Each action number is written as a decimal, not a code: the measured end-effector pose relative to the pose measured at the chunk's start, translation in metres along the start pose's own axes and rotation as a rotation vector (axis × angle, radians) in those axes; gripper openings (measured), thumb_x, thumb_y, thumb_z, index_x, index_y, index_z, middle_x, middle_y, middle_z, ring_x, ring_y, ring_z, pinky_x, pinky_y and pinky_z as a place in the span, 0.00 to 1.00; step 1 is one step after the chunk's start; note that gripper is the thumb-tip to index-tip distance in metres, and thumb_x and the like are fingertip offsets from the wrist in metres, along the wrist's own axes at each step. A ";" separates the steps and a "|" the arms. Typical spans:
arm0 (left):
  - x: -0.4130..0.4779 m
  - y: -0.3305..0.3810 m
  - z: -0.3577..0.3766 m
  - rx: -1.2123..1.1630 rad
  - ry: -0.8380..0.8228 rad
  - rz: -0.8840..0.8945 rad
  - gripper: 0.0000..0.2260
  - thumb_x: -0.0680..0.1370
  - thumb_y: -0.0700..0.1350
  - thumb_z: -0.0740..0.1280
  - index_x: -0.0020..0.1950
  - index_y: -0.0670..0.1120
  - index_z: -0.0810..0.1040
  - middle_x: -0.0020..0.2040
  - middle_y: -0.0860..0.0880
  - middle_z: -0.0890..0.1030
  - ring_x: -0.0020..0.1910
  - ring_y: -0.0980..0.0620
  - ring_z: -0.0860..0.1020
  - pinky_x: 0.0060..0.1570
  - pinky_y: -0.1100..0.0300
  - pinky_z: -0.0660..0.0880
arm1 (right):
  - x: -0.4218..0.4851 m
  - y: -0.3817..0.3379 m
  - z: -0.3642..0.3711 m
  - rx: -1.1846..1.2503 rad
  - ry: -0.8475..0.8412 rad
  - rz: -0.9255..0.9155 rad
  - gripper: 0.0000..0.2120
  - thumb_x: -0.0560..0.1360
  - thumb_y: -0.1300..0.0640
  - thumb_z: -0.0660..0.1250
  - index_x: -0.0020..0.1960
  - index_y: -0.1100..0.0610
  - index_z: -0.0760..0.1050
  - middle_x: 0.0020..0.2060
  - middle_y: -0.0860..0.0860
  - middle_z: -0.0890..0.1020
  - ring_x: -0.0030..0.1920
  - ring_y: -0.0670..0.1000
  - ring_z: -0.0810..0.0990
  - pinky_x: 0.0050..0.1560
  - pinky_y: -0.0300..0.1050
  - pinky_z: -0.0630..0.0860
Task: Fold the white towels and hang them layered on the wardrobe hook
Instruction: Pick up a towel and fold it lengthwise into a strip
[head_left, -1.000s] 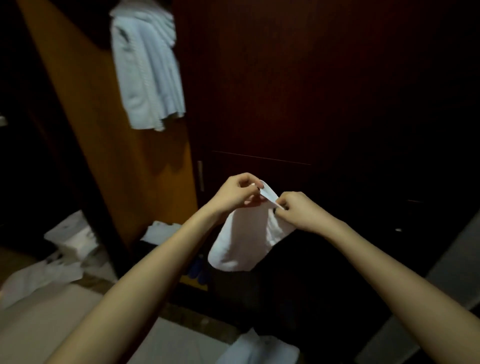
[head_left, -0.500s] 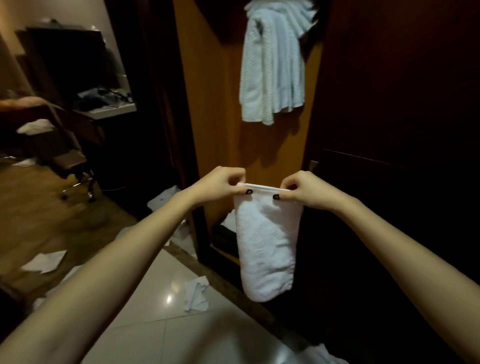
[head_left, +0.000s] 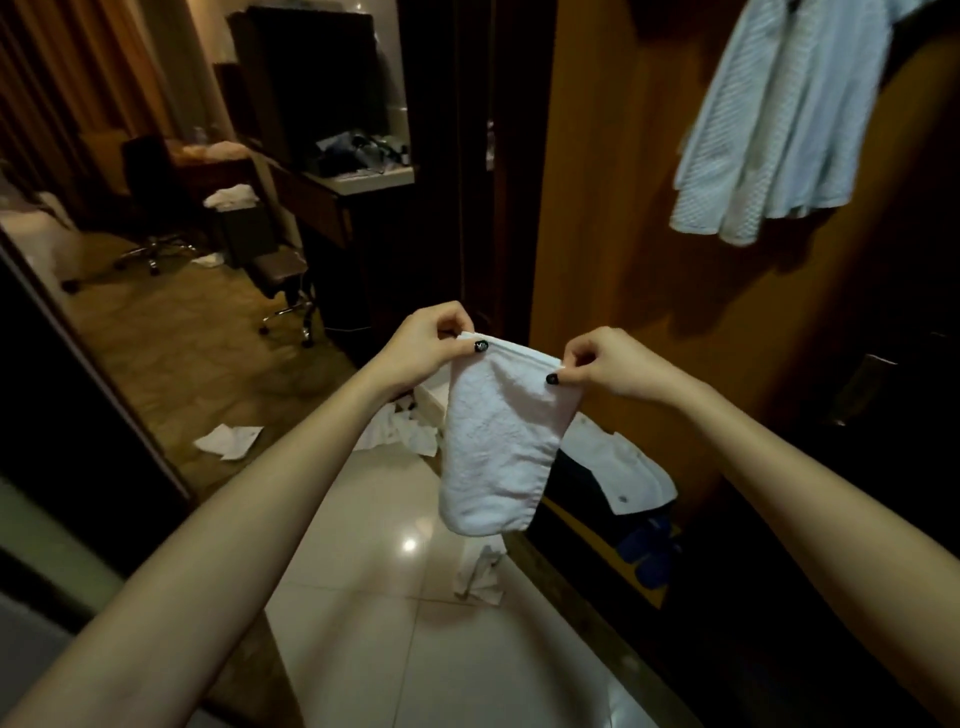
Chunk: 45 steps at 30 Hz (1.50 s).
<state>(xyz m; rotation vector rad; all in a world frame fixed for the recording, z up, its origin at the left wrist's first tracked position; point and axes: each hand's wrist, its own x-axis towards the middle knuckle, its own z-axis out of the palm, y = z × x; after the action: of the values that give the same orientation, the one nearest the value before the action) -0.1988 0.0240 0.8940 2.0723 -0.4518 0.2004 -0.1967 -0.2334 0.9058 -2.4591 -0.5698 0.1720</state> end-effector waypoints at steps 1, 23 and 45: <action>0.002 -0.009 -0.008 0.015 0.011 -0.020 0.08 0.74 0.39 0.73 0.39 0.48 0.77 0.39 0.51 0.79 0.40 0.56 0.77 0.44 0.59 0.74 | 0.013 -0.002 0.004 -0.016 0.008 -0.013 0.13 0.75 0.51 0.72 0.36 0.58 0.76 0.30 0.49 0.75 0.28 0.42 0.69 0.29 0.34 0.64; 0.211 -0.166 -0.113 0.213 -0.031 -0.089 0.09 0.75 0.42 0.73 0.54 0.48 0.84 0.43 0.55 0.81 0.40 0.65 0.78 0.40 0.75 0.71 | 0.279 0.003 0.016 -0.058 0.283 0.038 0.10 0.74 0.57 0.73 0.48 0.56 0.73 0.37 0.49 0.77 0.31 0.47 0.74 0.23 0.31 0.66; 0.378 -0.141 -0.030 0.162 -0.680 0.363 0.05 0.76 0.43 0.71 0.47 0.53 0.84 0.45 0.56 0.84 0.46 0.61 0.80 0.47 0.65 0.74 | 0.286 0.034 -0.041 -0.228 0.445 0.296 0.08 0.77 0.59 0.69 0.56 0.57 0.81 0.42 0.42 0.77 0.39 0.38 0.73 0.39 0.29 0.68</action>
<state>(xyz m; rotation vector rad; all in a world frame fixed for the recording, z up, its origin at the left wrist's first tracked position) 0.2053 0.0249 0.9186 2.1683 -1.2600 -0.2798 0.0832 -0.1548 0.9218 -2.6728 -0.0324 -0.3359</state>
